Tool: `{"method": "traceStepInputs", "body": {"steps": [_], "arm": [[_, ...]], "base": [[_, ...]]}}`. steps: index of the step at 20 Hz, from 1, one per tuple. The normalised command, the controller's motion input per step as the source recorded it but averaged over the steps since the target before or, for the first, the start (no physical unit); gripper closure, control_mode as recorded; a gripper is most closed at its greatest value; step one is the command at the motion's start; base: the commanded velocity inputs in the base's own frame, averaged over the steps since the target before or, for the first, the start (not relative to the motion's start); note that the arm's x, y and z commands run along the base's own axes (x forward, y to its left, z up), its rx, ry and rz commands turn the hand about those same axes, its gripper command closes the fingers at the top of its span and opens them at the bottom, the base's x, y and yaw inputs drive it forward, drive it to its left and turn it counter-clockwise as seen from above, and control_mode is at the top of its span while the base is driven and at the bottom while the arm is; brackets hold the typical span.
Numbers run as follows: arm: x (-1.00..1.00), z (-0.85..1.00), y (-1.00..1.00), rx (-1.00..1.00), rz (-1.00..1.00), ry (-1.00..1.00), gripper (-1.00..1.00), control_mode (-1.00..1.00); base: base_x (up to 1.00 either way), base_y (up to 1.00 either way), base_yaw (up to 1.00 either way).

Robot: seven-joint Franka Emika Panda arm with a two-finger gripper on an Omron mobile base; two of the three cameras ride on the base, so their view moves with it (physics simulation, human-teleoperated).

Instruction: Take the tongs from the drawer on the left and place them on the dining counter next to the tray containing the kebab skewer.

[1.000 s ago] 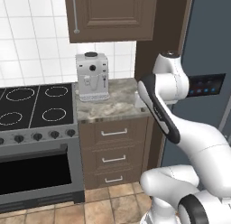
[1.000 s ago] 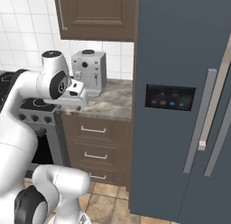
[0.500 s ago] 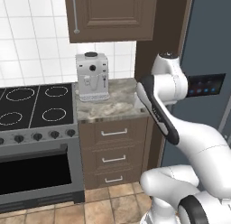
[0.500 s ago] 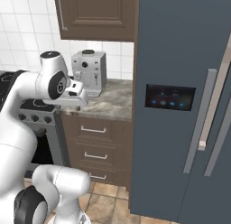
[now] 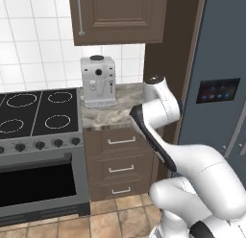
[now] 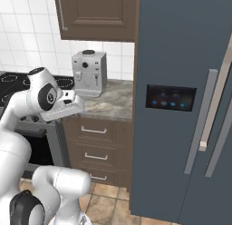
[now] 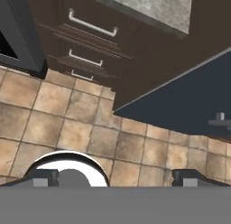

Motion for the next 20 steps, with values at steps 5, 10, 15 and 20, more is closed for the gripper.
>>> {"method": "traceStepInputs", "body": {"steps": [5,10,15,20], "arm": [[0.03,-0.82,0.2,-0.14,0.23,0.0,-1.0,-1.0],[0.16,-0.8,0.39,-0.02,0.3,-0.06,-1.0,-1.0],[0.37,-0.91,0.48,-0.17,0.5,-0.06,-1.0,-1.0],[0.31,-0.57,0.2,-0.21,0.55,-0.28,-1.0,-1.0]], "base": [[0.0,0.0,0.0],[0.0,0.0,0.0],[0.0,0.0,0.0],[0.0,0.0,0.0]]}}
